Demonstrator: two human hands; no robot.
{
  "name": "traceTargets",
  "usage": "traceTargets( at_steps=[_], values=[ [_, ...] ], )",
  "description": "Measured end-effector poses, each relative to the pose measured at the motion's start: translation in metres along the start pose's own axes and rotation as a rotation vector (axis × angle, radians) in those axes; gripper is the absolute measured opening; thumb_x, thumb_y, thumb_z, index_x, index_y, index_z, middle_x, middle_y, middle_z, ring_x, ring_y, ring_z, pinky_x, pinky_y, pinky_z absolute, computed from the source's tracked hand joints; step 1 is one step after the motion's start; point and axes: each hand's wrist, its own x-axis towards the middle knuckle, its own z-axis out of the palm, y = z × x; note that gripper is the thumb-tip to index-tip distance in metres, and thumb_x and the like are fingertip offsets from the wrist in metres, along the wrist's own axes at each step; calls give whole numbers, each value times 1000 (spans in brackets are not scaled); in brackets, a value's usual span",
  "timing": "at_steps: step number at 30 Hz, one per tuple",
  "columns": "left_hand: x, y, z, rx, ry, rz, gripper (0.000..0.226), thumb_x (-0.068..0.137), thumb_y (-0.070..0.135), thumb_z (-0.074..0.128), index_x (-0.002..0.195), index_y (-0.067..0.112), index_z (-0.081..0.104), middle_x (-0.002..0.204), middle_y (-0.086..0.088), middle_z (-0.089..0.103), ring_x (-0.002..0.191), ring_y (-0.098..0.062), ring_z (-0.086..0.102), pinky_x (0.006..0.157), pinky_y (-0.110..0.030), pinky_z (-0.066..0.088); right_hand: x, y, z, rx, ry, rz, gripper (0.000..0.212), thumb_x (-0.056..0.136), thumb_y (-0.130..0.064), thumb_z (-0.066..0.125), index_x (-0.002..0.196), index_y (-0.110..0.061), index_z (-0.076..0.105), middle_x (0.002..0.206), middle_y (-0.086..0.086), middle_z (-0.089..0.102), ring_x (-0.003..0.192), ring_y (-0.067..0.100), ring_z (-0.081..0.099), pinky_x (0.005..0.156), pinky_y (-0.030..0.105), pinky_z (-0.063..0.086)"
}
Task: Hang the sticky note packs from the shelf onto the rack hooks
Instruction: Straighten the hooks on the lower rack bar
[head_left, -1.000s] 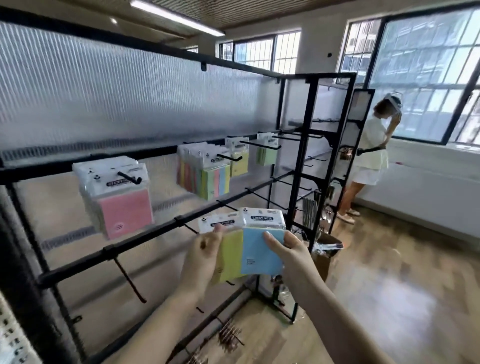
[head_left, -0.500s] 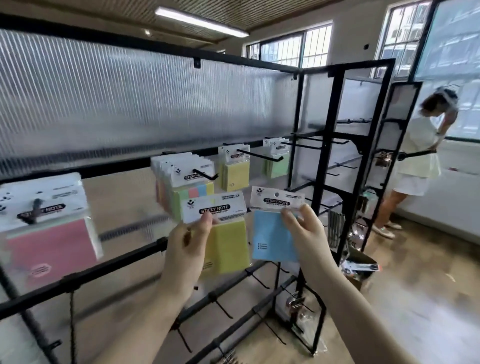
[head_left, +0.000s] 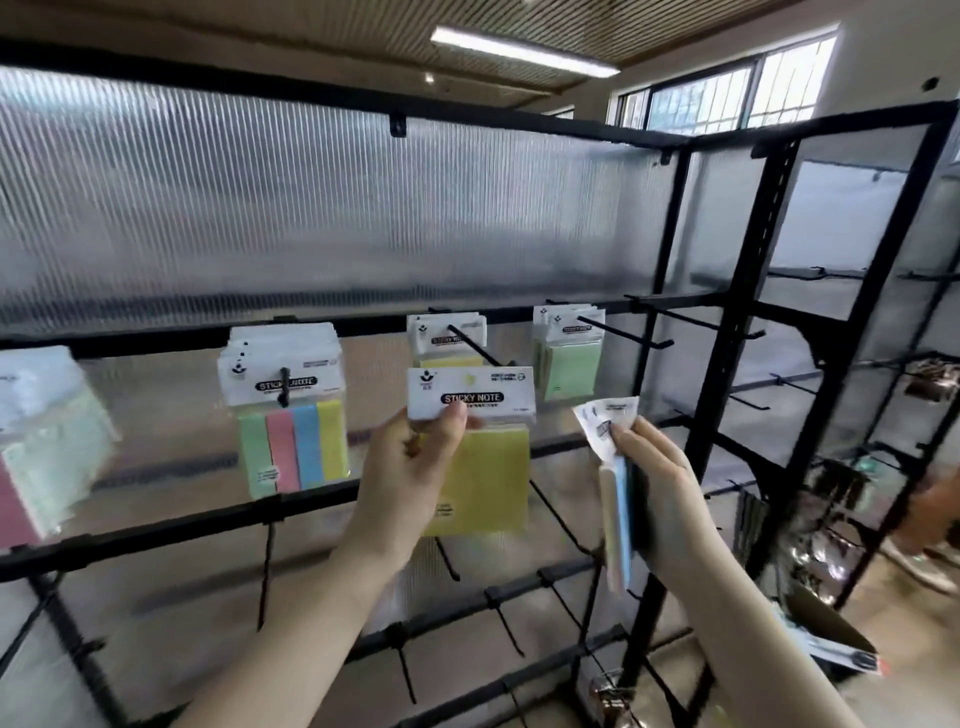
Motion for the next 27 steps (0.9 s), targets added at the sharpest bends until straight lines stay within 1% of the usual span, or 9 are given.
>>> traceTargets(
  at_steps=[2,3,6,10,13,16,20,24,27],
  values=[
    [3,1,13,24,18,19,30,88,45,56,76,22,70,68,13,67,63,2,58,58,-7,41,8,-5,-2,-43,-57,-20,26,86,-38,58,66,-21,59,60,0,42,49,14,36,44,22,29],
    [5,1,18,27,28,16,30,87,46,57,75,22,70,69,16,69,63,6,59,56,-4,40,12,-8,0,-94,-79,-41,31,84,-43,58,66,-18,58,59,-1,43,51,13,36,46,23,28],
    [10,4,33,-4,0,-41,27,86,44,60,72,24,73,70,15,71,61,7,60,54,-6,42,22,-13,14,-223,-105,-171,48,84,-47,60,82,1,59,67,1,57,61,11,47,55,26,34],
    [19,2,40,29,2,-1,16,84,41,62,80,29,72,86,13,74,78,-1,67,64,-14,49,35,-17,26,-350,-65,-286,21,87,-33,65,99,-16,62,87,-12,69,73,-5,63,60,7,44],
    [22,0,42,54,2,14,13,81,37,58,81,32,70,86,19,73,80,3,66,66,-10,47,42,-17,25,-258,-115,-214,16,89,-24,65,102,-16,59,85,0,74,70,2,68,55,13,48],
    [25,-2,42,35,17,13,23,86,47,54,78,35,72,83,16,73,78,2,66,67,-13,49,46,-17,29,-216,-117,-259,9,89,-17,66,95,-18,59,83,1,74,68,7,68,57,19,51],
    [35,-7,40,-28,75,14,30,84,46,51,75,24,69,78,14,73,74,3,66,65,-10,48,57,-13,36,-187,-104,-300,8,89,-15,66,94,-15,60,83,2,74,70,7,68,57,16,49],
    [40,-19,35,-13,5,-4,32,88,45,52,82,20,71,83,3,74,77,-8,68,68,-16,49,61,-4,33,-165,-117,-301,6,88,-16,66,91,-18,62,86,3,73,73,10,68,61,18,50],
    [39,-26,34,-38,-43,3,26,88,41,50,88,31,74,86,5,74,81,-7,68,68,-14,49,62,5,27,-153,-111,-285,7,87,-17,67,90,-22,63,84,1,73,73,10,68,61,18,51]
  ],
)
